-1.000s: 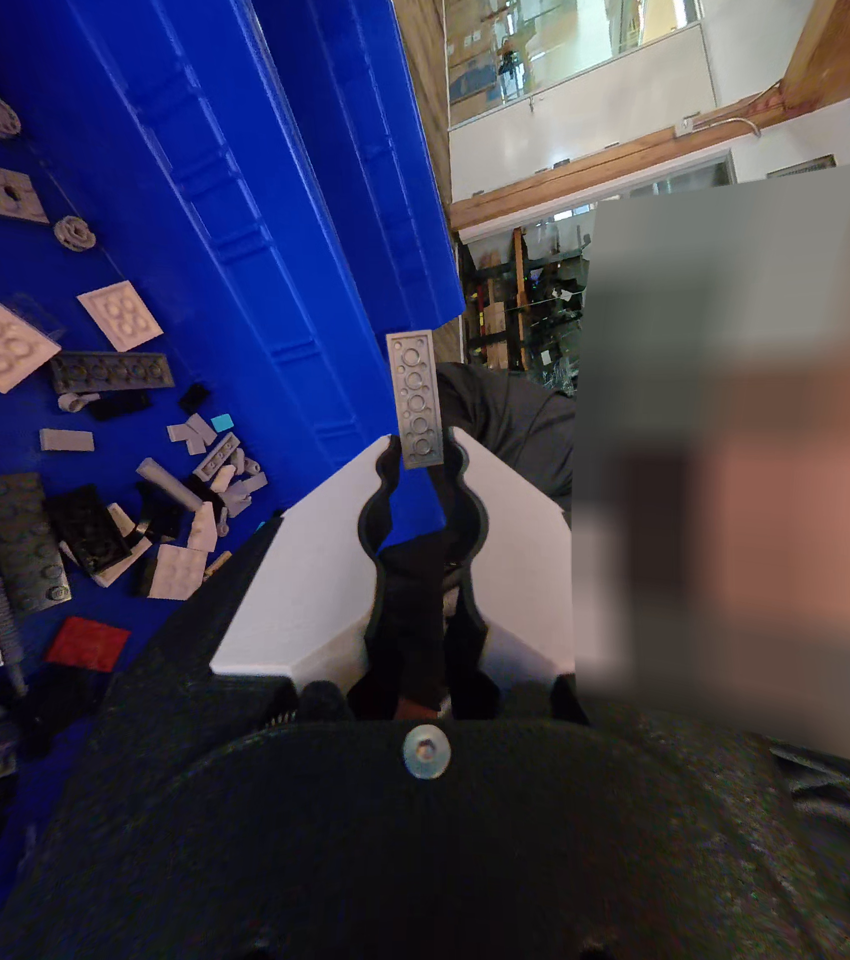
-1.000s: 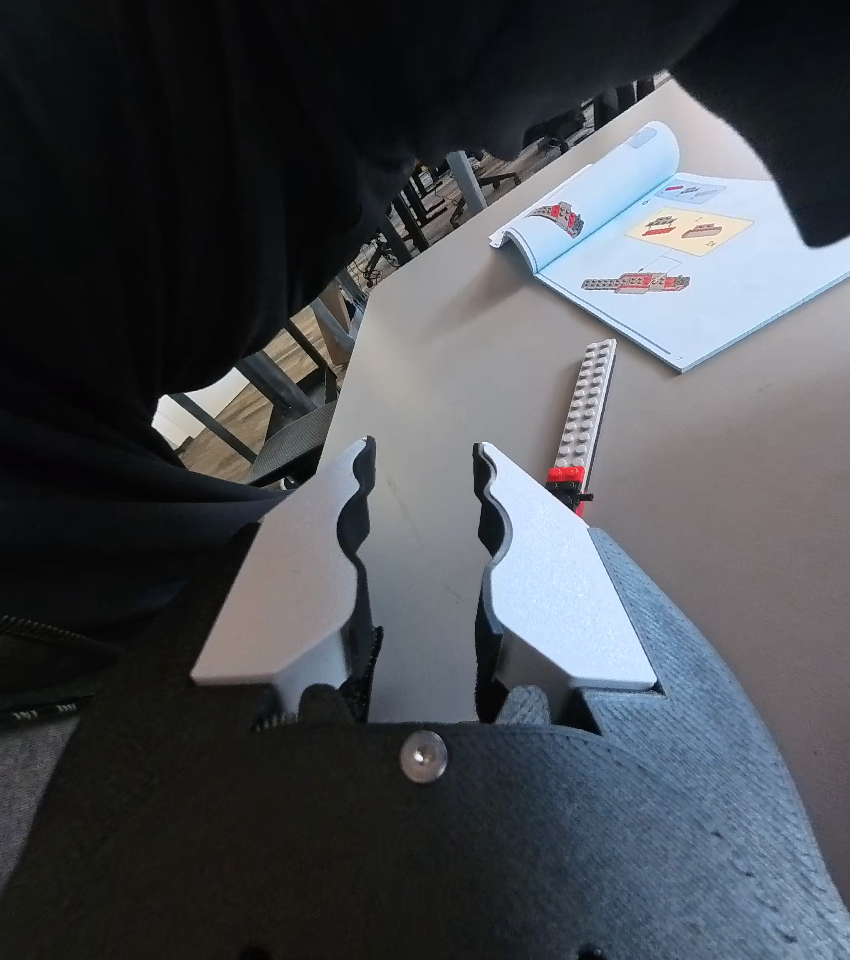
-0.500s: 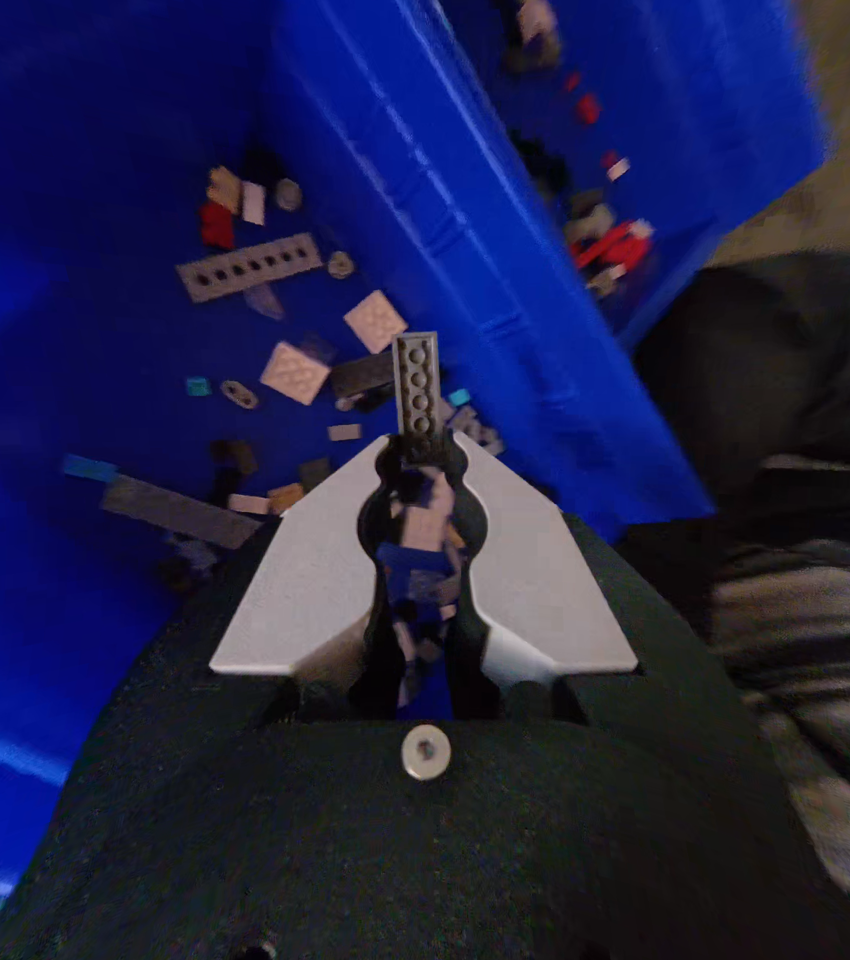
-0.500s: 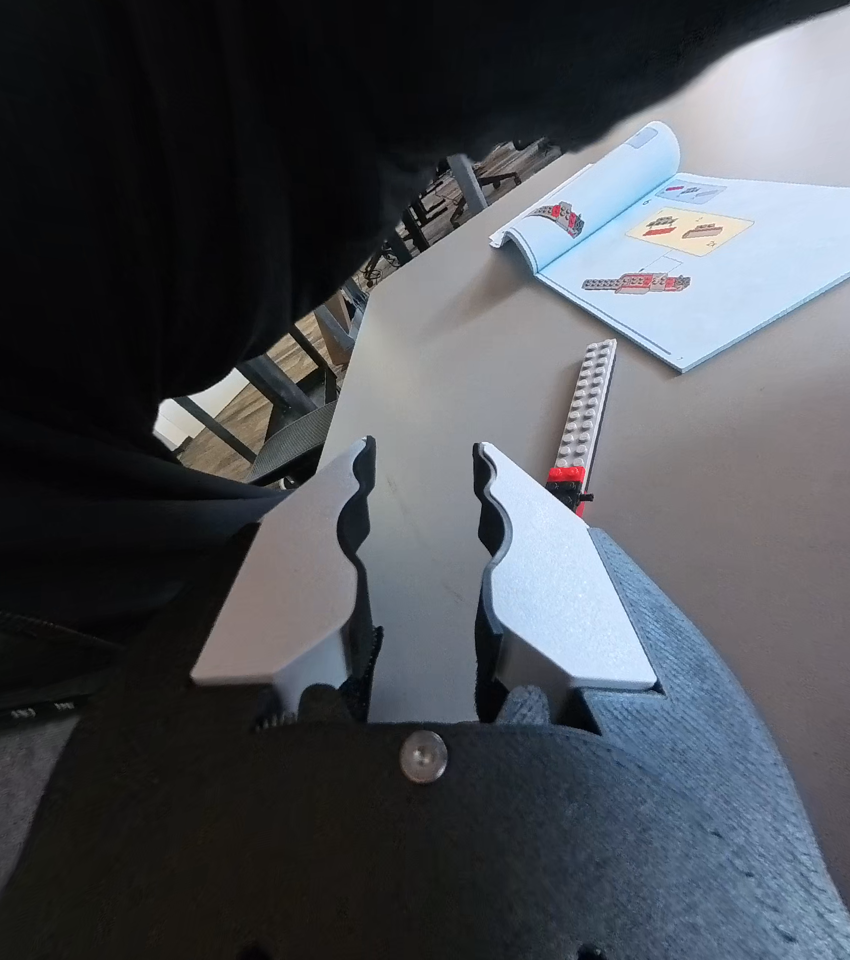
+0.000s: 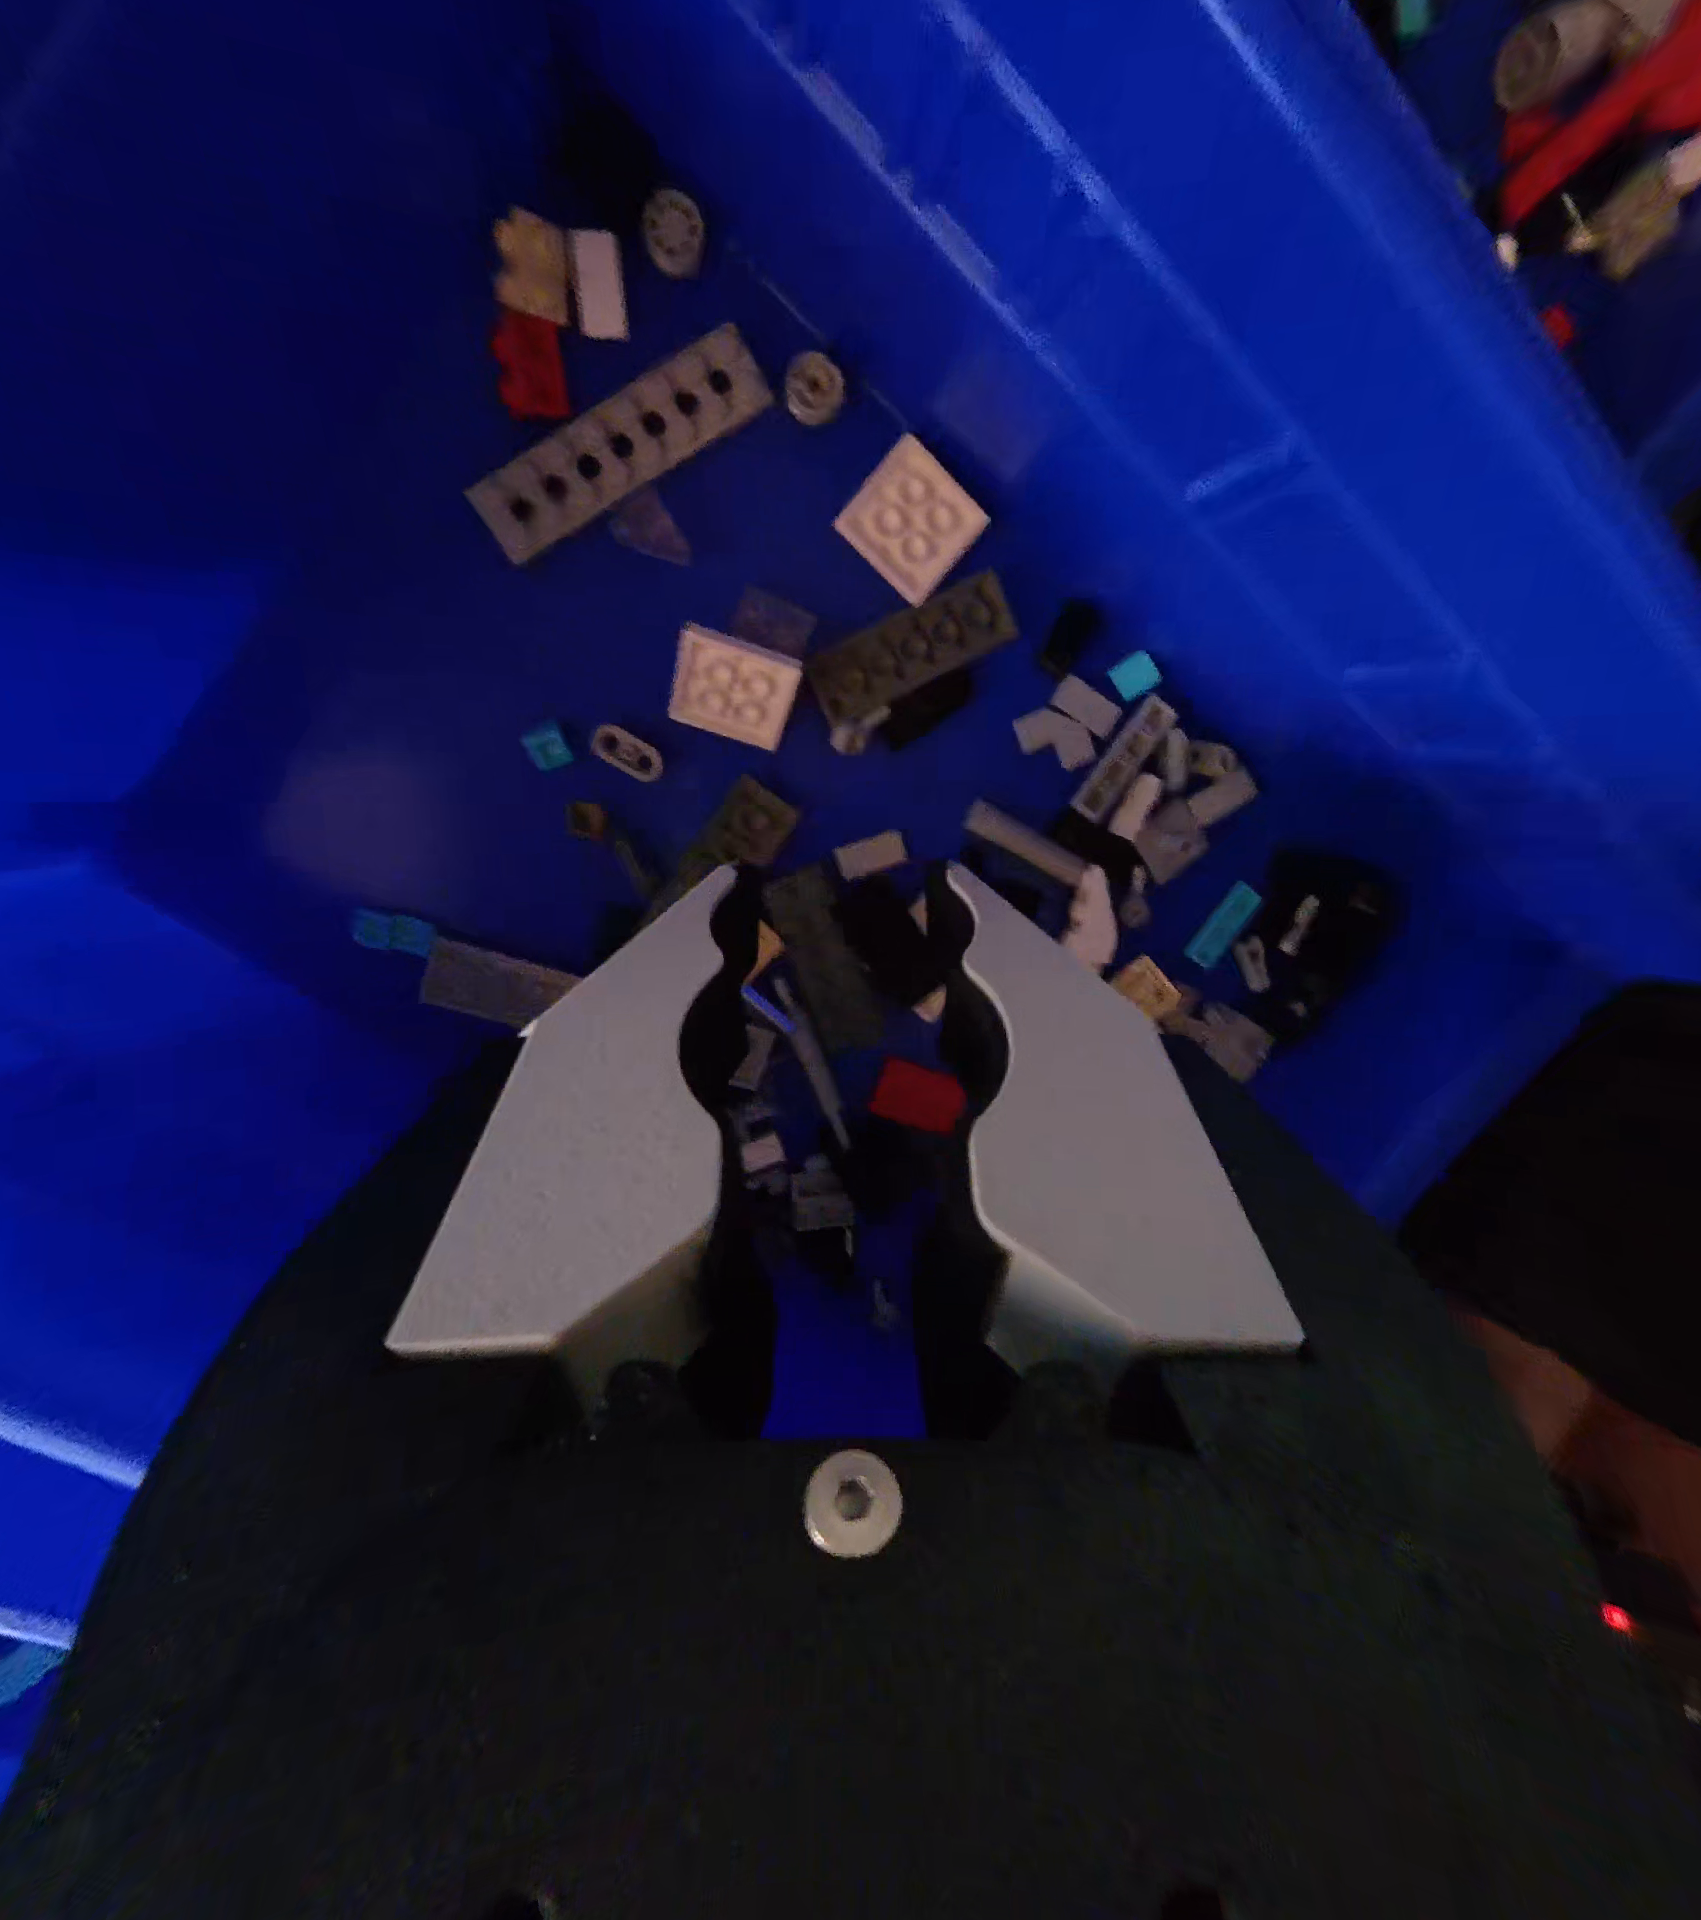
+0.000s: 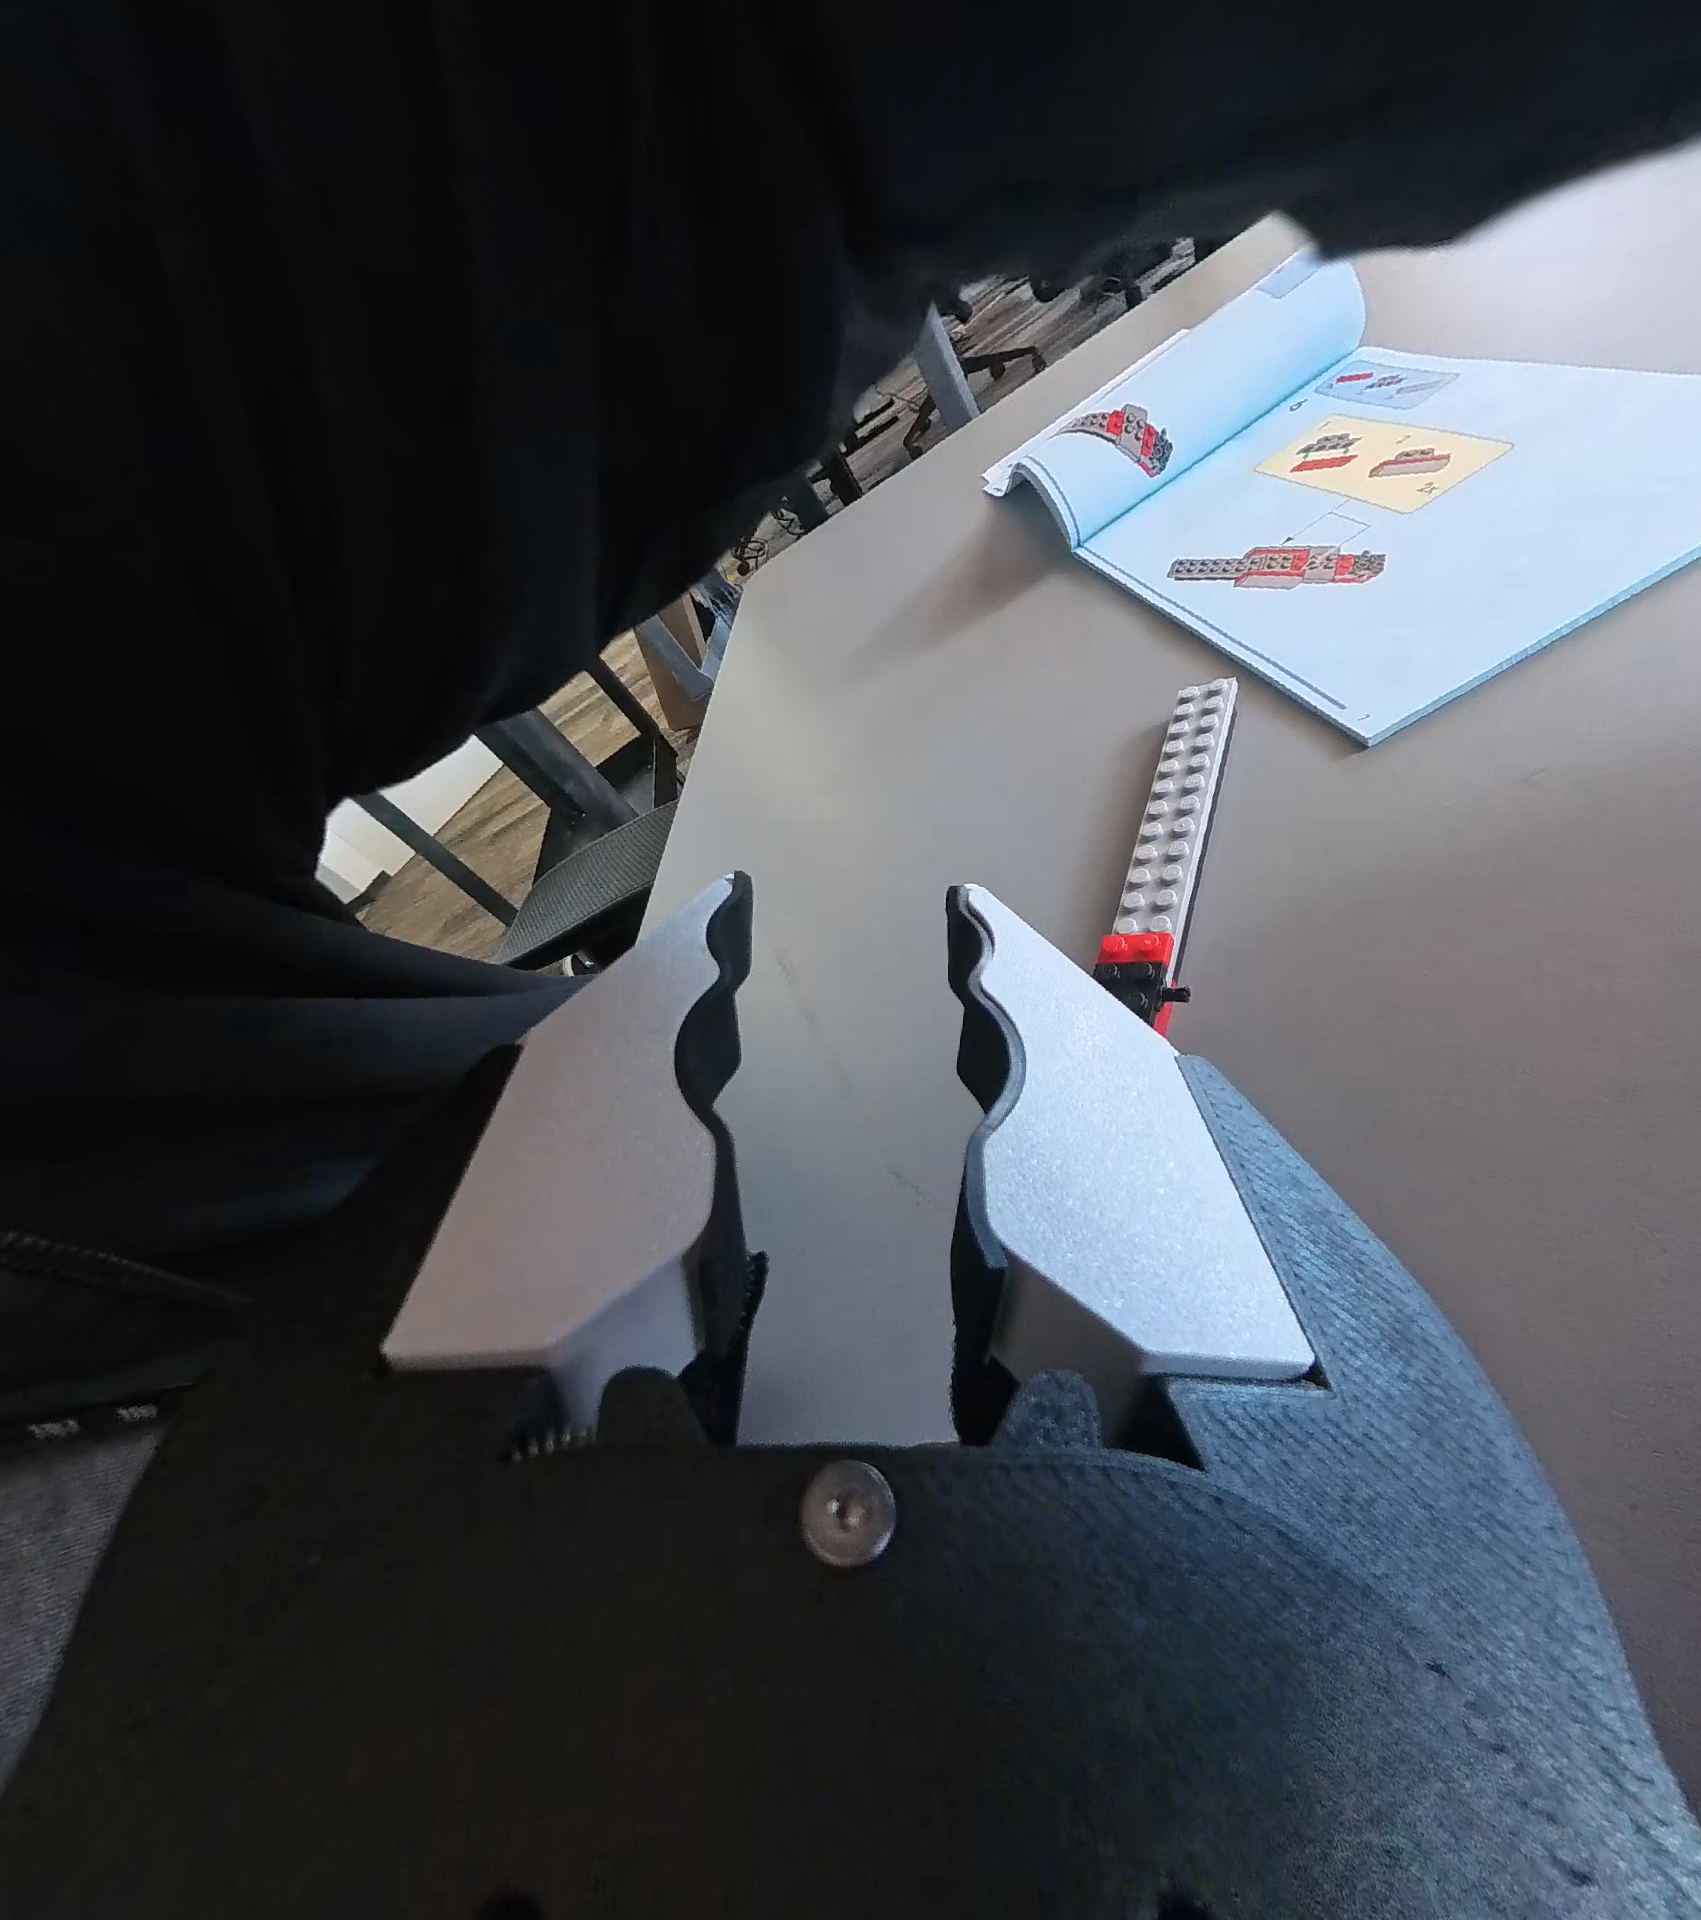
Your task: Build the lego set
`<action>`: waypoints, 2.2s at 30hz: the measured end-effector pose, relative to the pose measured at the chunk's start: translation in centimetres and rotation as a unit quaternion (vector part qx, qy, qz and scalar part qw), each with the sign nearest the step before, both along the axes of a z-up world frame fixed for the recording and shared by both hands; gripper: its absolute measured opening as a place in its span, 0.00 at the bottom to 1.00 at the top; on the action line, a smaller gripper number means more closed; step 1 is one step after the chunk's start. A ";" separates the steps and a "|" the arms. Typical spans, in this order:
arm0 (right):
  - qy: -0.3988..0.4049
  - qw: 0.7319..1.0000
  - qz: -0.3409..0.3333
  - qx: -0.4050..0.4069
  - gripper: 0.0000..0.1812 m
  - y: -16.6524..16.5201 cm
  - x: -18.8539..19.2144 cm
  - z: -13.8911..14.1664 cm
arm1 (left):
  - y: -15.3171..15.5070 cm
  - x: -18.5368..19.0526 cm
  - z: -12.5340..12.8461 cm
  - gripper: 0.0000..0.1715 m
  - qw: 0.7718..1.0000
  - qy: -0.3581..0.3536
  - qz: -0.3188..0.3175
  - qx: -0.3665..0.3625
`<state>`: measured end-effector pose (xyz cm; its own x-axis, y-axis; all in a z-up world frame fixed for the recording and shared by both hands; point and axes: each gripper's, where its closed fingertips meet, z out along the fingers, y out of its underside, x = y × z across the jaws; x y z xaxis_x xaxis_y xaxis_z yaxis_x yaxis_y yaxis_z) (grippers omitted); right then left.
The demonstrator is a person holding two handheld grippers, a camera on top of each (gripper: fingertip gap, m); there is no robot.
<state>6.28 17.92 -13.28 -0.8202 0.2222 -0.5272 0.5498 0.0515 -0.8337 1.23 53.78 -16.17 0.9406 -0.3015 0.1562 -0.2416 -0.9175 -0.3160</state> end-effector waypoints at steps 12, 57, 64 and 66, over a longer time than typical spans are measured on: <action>0.000 1.000 0.001 0.001 0.22 0.0 0.0 0.0 | -4.0 3.2 -0.4 0.18 0.997 -0.023 -0.059 -0.040; 0.000 1.000 0.004 0.003 0.22 -0.1 0.1 -0.1 | 4.7 -1.7 -0.1 0.14 0.997 0.052 -0.024 0.054; 0.000 1.000 0.004 0.002 0.22 -0.1 0.1 -0.1 | 5.5 -2.2 -0.4 0.14 0.996 0.062 -0.010 0.063; 0.000 1.000 0.004 0.002 0.22 -0.1 0.1 -0.1 | 5.5 -2.2 -0.4 0.14 0.996 0.062 -0.009 0.063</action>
